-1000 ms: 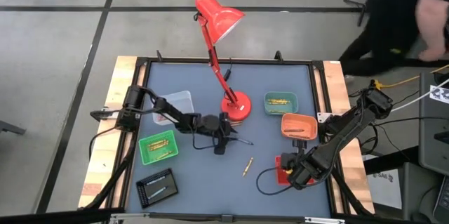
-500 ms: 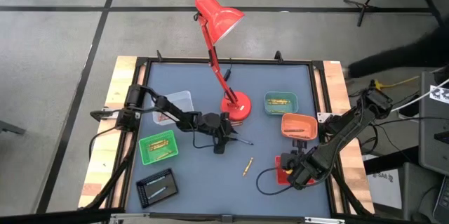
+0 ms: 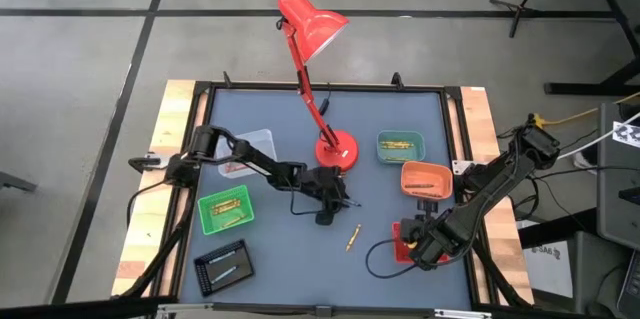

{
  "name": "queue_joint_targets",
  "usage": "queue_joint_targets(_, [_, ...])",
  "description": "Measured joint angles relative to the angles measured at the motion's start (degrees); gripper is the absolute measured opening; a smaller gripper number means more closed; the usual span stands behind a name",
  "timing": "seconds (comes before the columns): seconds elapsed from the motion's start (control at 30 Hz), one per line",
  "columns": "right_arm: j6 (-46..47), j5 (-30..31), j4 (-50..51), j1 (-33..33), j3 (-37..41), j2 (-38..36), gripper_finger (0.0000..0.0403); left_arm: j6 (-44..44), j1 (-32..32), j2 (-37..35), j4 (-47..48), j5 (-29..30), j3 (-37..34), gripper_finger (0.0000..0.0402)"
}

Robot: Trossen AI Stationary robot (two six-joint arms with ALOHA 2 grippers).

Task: Sort crayons
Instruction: Put the dark blue crayon into the red bin

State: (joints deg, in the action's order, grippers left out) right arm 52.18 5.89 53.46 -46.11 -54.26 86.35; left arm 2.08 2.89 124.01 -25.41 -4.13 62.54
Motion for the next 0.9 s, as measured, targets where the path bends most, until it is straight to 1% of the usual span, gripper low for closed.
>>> queue_joint_targets(0.1, [0.0,0.0,-0.1,0.0,0.0,0.0,0.0138,-0.3,-0.1,0.0,0.2,0.0,0.0,0.0101])
queue_joint_targets(0.3, [-0.1,0.0,-1.2,0.0,0.0,0.0,0.0138,-0.5,0.1,0.1,0.1,0.0,0.0,0.0046])
queue_joint_targets(0.47, [-0.1,0.0,-1.4,0.0,-1.7,0.0,0.0138,-1.0,0.1,0.1,-0.5,0.1,-0.1,0.0009])
queue_joint_targets(0.57, [-0.1,0.0,-1.4,0.0,-3.5,0.0,0.0138,-3.3,0.1,0.3,-1.8,0.2,-0.2,0.0007])
queue_joint_targets(0.7, [-0.1,1.0,-1.4,0.6,-6.5,0.0,0.0138,-3.8,0.0,0.3,-2.4,0.4,0.2,0.001])
queue_joint_targets(0.8, [-0.2,3.6,-1.5,2.1,-9.0,0.0,0.0138,-5.8,0.4,0.2,-2.1,0.0,1.4,0.0011])
queue_joint_targets(0.9, [-0.9,8.0,-1.5,4.1,-11.0,0.0,0.0138,-6.1,0.8,0.2,-2.1,-0.6,3.3,0.0011])
